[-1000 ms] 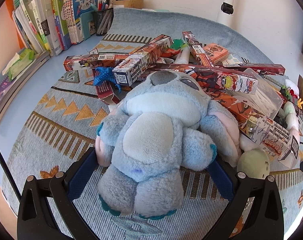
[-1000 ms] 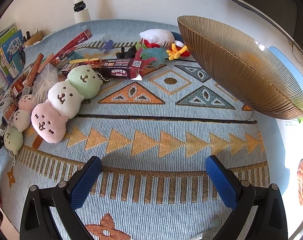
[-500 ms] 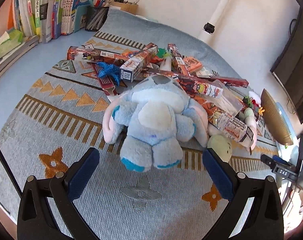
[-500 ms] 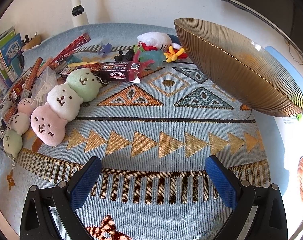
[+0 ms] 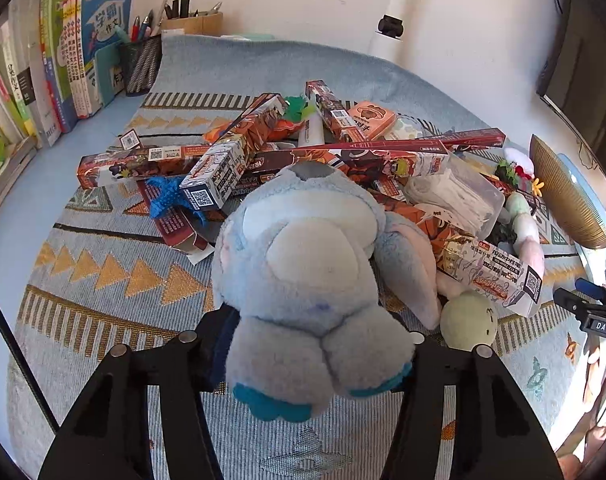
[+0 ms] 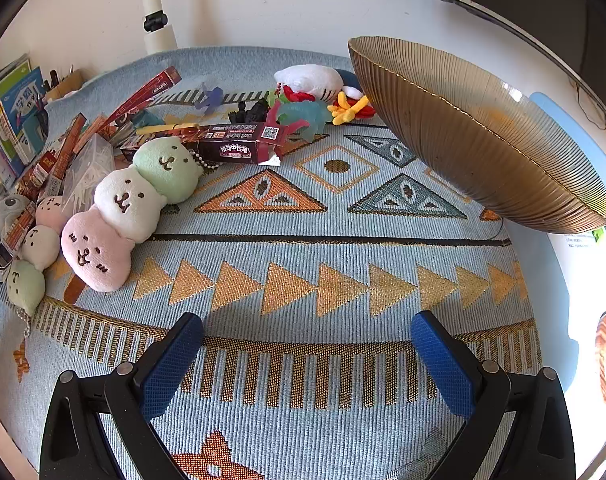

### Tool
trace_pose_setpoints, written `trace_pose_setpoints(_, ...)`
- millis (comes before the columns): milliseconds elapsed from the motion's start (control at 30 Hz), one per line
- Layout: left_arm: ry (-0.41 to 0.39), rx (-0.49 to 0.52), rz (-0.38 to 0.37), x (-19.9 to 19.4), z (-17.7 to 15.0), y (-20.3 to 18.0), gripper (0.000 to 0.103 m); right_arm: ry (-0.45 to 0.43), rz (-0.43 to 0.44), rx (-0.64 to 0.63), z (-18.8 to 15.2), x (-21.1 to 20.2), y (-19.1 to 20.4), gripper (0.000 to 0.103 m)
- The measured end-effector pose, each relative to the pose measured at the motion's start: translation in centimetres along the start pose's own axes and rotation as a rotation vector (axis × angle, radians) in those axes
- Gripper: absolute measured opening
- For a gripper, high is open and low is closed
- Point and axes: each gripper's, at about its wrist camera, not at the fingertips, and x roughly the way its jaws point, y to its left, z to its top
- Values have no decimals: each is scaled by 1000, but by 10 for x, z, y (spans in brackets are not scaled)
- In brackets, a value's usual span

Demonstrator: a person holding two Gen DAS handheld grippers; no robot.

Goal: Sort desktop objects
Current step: 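Reach the left gripper to the blue-grey plush and grasp it, then lift the plush with the left gripper while the right grasps the plush keychain stack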

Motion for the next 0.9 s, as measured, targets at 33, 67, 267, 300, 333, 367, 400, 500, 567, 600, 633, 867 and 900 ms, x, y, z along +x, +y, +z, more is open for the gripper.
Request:
trace_pose_setpoints(33,-13,-28,-32,-5,-2,4,42,0,0,0,0,0,0,103)
trace_pose_setpoints(67,-25,-56,-66,-9,-4,7,28,0,0,0,0,0,0,103)
trace_pose_setpoints(267,10,-68,-59,-28,-36,6,27,0,1,0,-1,0,-1,103)
trace_pose_setpoints(300,18,-71,-65,-32,-44,6,28,0,1,1,-1,-1,-1,103)
trace_pose_setpoints(333,26,-72,-71,-36,-50,6,28,0,1,0,0,0,-1,103)
trace_pose_setpoints(367,32,-72,-87,-41,-56,7,39,0,1,0,0,0,-1,103)
trace_pose_setpoints(400,50,-76,-98,-44,-61,7,53,0,1,0,0,0,-1,103)
trace_pose_setpoints(500,59,-108,-85,-53,-71,16,67,0,1,1,0,0,-1,103)
trace_pose_setpoints(567,46,-132,-69,-62,-74,24,67,0,1,0,0,0,-1,103)
trace_pose_setpoints(600,35,-138,-69,-67,-76,29,67,0,1,0,-1,0,-1,103)
trace_pose_setpoints(633,26,-144,-71,-72,-77,34,67,-1,1,0,-1,0,-1,103)
trace_pose_setpoints(867,1,-55,-84,-65,-42,19,68,-1,1,0,-1,-1,-2,103)
trace_pose_setpoints(900,23,-33,-74,-55,-38,13,68,-1,2,0,-1,0,-1,103)
